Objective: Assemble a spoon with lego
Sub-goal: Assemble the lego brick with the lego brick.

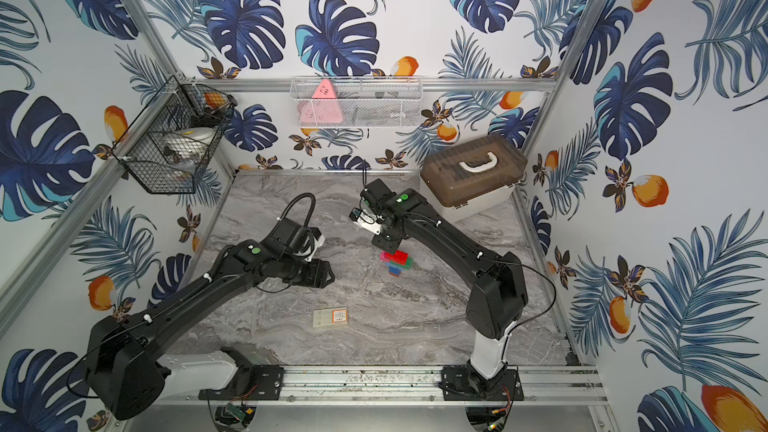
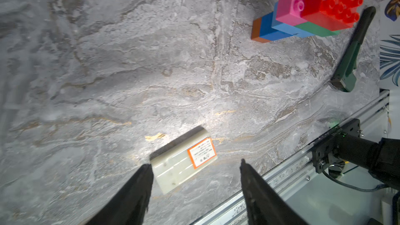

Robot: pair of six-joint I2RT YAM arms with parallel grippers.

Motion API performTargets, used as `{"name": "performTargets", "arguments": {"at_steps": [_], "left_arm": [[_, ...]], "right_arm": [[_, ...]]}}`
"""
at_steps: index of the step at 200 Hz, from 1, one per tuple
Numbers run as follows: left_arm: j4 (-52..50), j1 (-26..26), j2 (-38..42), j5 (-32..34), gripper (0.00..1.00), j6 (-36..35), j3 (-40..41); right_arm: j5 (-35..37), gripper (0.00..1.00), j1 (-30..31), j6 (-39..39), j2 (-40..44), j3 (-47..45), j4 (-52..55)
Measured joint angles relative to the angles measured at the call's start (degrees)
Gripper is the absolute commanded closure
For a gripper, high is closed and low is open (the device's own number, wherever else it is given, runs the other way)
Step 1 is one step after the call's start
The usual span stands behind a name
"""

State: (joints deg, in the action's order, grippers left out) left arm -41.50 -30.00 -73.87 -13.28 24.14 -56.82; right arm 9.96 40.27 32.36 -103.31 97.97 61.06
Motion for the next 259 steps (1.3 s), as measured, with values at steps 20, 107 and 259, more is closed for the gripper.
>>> {"name": "performTargets", "arguments": {"at_steps": [20, 107, 259], "left_arm": [[2.56, -2.64, -1.64, 0.02, 0.30, 1.40, 0.42], [6.73, -6.14, -5.18, 0.28, 0.30, 3.19, 0.72], [7.26, -6.34, -5.27, 1.33, 0.30, 3.19, 1.03]], "right_arm": [[-0.20, 0.73, -0.17, 0.76, 0.31, -0.90, 0.02], [-0.24, 0.73, -1.22, 2.78, 4.35, -6.71, 0.35], [-1.42, 0.73, -1.75, 2.80, 2.78, -8.48, -0.26]]}}
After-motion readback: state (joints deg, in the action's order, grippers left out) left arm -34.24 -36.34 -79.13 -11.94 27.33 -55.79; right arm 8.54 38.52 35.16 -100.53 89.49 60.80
